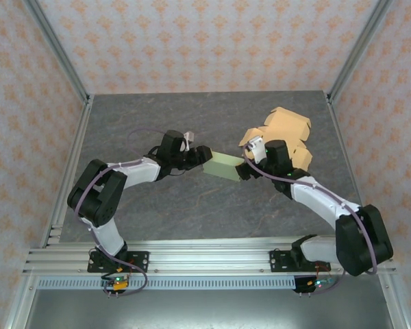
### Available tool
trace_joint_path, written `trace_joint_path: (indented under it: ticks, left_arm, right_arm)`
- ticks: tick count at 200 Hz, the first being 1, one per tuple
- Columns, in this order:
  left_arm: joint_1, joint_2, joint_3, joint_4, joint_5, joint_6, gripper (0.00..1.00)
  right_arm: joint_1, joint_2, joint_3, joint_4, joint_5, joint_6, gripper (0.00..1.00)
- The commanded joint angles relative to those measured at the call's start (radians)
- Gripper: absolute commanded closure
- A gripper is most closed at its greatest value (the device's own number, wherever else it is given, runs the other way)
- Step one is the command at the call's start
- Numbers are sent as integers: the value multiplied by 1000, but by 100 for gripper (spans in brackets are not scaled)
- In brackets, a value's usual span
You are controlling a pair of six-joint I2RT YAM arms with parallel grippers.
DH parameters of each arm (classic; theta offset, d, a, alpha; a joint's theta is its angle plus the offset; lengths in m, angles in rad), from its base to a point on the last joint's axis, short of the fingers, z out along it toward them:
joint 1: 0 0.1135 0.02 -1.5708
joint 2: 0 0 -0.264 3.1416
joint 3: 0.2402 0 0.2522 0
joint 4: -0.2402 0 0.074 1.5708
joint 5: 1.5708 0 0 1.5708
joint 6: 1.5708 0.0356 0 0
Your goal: Fold the paper box
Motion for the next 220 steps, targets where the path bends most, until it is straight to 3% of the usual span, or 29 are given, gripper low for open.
trace_joint_path:
  ticks: [1,30,48,64,82,100,136,180,220]
  left_arm:
    - [0,38,-26,-109,-11,31,33]
    - [0,46,-15,-119,-3,39,33]
    - [1,49,-11,-118,-2,38,33]
    - [1,47,-10,-115,-2,39,33]
    - [0,43,-8,-125,-3,50,33]
    - [0,43,-5,-134,-2,61,33]
    - [0,46,-10,-126,1,61,32]
    - [0,46,-21,-118,3,56,32]
    - [0,45,-45,-89,3,76,32]
  right_arm:
    - [-8,-63,0,8,18,0,1]
    - [-18,-73,42,4,16,-25,1]
    - [-22,13,55,11,8,-39,1]
    - [-22,90,98,-86,-23,-96,1]
    - [-22,133,91,-89,19,-108,1]
    - [-23,117,110,-124,48,-118,1]
    - [-24,19,170,-104,-40,-98,1]
    - [-22,104,134,-63,4,-136,1]
    - [-23,139,136,-183,59,-200,1]
